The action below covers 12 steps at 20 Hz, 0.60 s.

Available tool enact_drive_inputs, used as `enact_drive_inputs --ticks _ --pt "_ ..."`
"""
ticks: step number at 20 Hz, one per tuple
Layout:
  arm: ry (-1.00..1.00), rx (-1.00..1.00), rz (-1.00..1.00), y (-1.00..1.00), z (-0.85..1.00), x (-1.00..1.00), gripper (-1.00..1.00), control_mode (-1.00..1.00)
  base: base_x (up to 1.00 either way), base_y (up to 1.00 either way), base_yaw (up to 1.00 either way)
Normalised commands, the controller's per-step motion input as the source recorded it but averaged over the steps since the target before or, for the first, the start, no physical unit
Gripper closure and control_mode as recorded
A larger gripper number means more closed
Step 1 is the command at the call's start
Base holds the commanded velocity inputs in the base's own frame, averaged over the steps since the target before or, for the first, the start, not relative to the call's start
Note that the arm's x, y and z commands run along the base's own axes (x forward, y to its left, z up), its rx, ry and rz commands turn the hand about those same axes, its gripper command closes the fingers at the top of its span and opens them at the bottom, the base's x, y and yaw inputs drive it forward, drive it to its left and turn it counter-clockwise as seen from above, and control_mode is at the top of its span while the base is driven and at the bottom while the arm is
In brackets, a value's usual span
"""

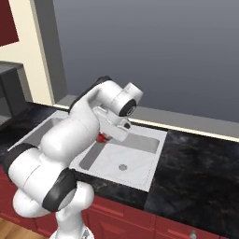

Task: Take the fish out of the fridge, briefly rinse it in the sink, and place it on the tray next to the sink.

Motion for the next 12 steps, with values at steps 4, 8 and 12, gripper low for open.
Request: enact_drive_inputs --ticks 4,8,12 --pt "0.01 0.09 0.48 0.28 -0.27 0.37 1.0 -1.0 0.0 0.0 0.0" --pt "-0.01 0.05 0.15 0.18 -0.08 0.18 1.0 -1.0 0.0 0.0 0.0" --pt "-0.07 0.06 0.06 0.24 -0.04 0.14 1.0 -1.0 0.0 0.0 0.0"
